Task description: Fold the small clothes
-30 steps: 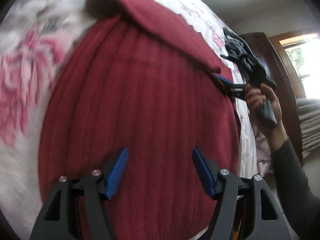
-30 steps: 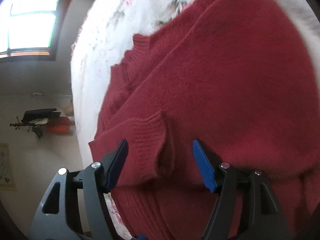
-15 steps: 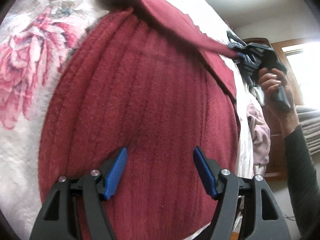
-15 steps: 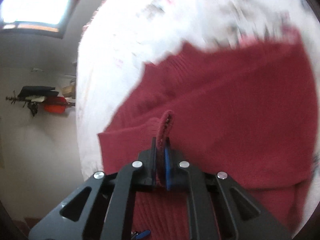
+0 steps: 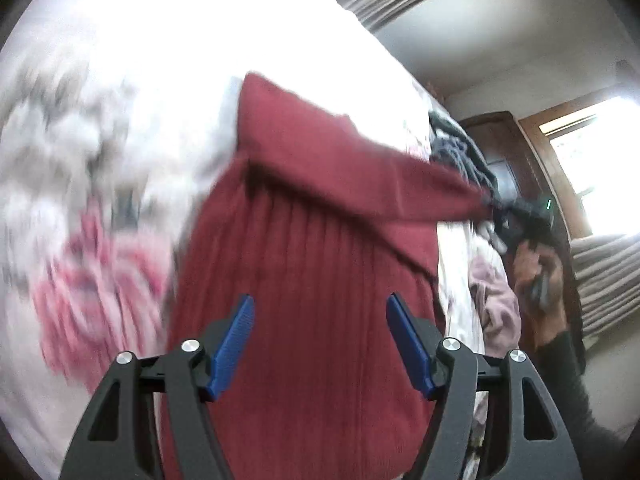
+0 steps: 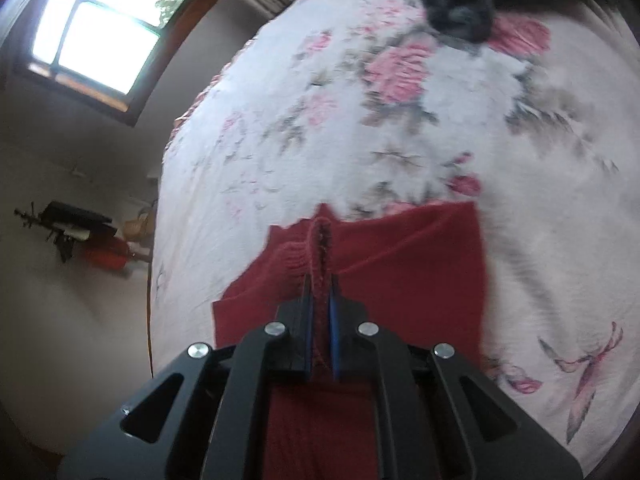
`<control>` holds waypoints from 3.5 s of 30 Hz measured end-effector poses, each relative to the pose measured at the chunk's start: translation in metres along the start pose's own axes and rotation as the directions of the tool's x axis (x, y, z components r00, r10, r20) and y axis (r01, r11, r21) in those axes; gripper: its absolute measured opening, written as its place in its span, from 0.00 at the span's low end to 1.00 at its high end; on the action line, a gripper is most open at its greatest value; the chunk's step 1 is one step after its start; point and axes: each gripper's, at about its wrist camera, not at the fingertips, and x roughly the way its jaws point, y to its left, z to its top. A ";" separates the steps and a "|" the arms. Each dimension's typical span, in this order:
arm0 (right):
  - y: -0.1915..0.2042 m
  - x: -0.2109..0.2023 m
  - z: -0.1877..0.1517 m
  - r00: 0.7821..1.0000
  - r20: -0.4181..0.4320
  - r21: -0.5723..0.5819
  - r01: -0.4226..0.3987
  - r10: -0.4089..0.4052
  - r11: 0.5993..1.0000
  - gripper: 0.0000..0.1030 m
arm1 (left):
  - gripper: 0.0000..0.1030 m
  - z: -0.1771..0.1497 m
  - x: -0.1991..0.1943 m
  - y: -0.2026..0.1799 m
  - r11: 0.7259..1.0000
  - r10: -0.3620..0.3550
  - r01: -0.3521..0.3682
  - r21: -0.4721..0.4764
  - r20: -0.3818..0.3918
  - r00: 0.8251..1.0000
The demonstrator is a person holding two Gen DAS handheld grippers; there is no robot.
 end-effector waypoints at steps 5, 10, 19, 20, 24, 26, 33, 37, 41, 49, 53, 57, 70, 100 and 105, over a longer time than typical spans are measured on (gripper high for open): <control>-0.042 0.023 -0.008 0.999 -0.030 0.044 0.032 -0.030 0.999 0.05 | 0.67 0.057 0.011 -0.001 1.000 -0.001 0.000 0.017 0.028 1.000; -0.075 0.044 -0.017 0.998 -0.052 0.084 0.045 -0.041 0.995 0.05 | 0.66 0.104 0.031 0.003 1.000 0.007 -0.008 0.027 0.027 1.000; -0.116 0.038 -0.015 0.999 0.045 0.119 0.013 -0.019 0.993 0.11 | 0.66 0.150 0.087 0.003 0.998 0.035 -0.033 0.051 -0.035 0.999; -0.117 0.031 -0.014 0.998 0.070 0.118 -0.008 -0.001 0.993 0.11 | 0.66 0.157 0.093 0.001 0.998 0.027 -0.025 0.049 -0.039 0.999; -0.104 0.030 -0.014 0.992 0.073 0.058 -0.108 0.104 0.992 0.11 | 0.67 0.179 0.126 -0.003 0.997 0.036 -0.031 0.068 -0.064 0.997; -0.099 0.048 -0.018 0.991 0.011 0.034 -0.133 0.133 0.991 0.11 | 0.67 0.184 0.142 0.003 0.998 0.038 -0.034 0.050 -0.089 0.995; -0.128 0.063 -0.031 0.996 0.000 0.099 -0.084 0.084 0.992 0.06 | 0.61 0.184 0.165 0.030 0.991 0.133 -0.133 0.003 -0.130 0.983; -0.104 0.049 -0.041 0.984 -0.014 0.043 -0.176 0.176 0.984 0.06 | 0.61 0.170 0.130 0.012 0.998 -0.013 0.019 0.053 -0.111 0.994; -0.109 0.074 -0.052 0.994 -0.081 0.042 -0.070 0.073 0.997 0.00 | 0.61 0.146 0.139 0.021 0.998 0.012 -0.002 0.056 -0.180 0.984; -0.090 0.043 -0.090 0.985 -0.064 0.027 -0.156 0.158 0.987 0.15 | 0.58 0.126 0.108 0.018 0.998 -0.044 0.051 0.043 -0.152 0.987; -0.098 0.053 -0.127 0.975 -0.158 0.072 -0.147 0.157 0.986 0.20 | 0.58 0.088 0.098 0.032 1.000 0.014 -0.012 0.011 -0.191 0.981; -0.086 0.024 -0.178 0.948 -0.219 0.063 -0.223 0.231 0.973 0.35 | 0.63 0.041 0.053 0.031 0.999 -0.046 0.044 -0.014 -0.181 0.982; -0.184 -0.096 -0.325 0.960 -0.266 0.242 -0.022 0.088 0.970 0.48 | 0.68 -0.134 -0.053 0.104 0.982 0.069 -0.119 -0.145 -0.310 0.948; -0.171 -0.072 -0.358 0.925 -0.357 0.232 -0.047 0.130 0.972 0.55 | 0.75 -0.162 -0.028 0.079 0.988 -0.056 -0.013 -0.151 -0.437 0.898; -0.172 -0.071 -0.357 0.924 -0.358 0.232 -0.048 0.132 0.971 0.55 | 0.74 -0.159 -0.021 0.095 0.972 -0.097 -0.009 -0.233 -0.439 0.893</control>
